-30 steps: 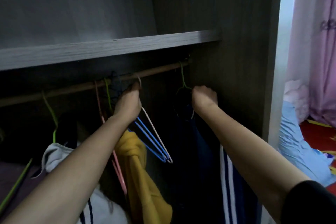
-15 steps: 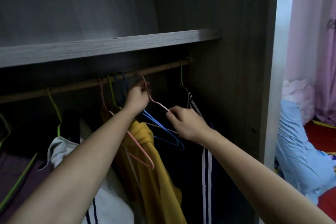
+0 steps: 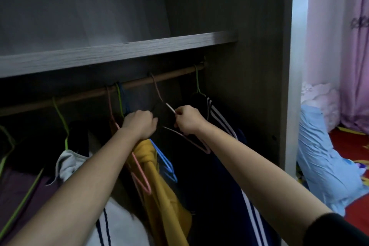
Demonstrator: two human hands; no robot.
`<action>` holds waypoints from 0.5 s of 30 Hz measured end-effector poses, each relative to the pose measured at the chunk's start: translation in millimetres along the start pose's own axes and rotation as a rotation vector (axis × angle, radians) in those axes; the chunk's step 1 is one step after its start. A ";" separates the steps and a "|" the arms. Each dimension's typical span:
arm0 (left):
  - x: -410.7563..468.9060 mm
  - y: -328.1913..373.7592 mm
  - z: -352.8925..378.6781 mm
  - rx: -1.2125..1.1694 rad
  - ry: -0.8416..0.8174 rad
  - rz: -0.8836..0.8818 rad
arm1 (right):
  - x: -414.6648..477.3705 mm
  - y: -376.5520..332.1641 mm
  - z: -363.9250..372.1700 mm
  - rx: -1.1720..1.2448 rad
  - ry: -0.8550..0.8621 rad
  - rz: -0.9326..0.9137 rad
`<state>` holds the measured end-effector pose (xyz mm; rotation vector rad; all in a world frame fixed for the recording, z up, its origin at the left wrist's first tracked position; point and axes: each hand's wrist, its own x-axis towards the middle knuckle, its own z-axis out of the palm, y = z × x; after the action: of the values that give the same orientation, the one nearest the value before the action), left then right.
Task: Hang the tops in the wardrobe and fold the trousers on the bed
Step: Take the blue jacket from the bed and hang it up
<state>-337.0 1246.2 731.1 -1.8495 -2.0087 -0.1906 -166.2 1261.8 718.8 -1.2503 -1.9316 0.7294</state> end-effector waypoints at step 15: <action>-86.1 -47.8 -20.7 -0.225 0.341 -0.018 | -61.0 -11.5 32.3 0.033 -0.077 -0.058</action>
<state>-376.1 1153.6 725.3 -1.7826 -1.8247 -0.7134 -181.3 1198.6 693.0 -1.1573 -2.0013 0.7867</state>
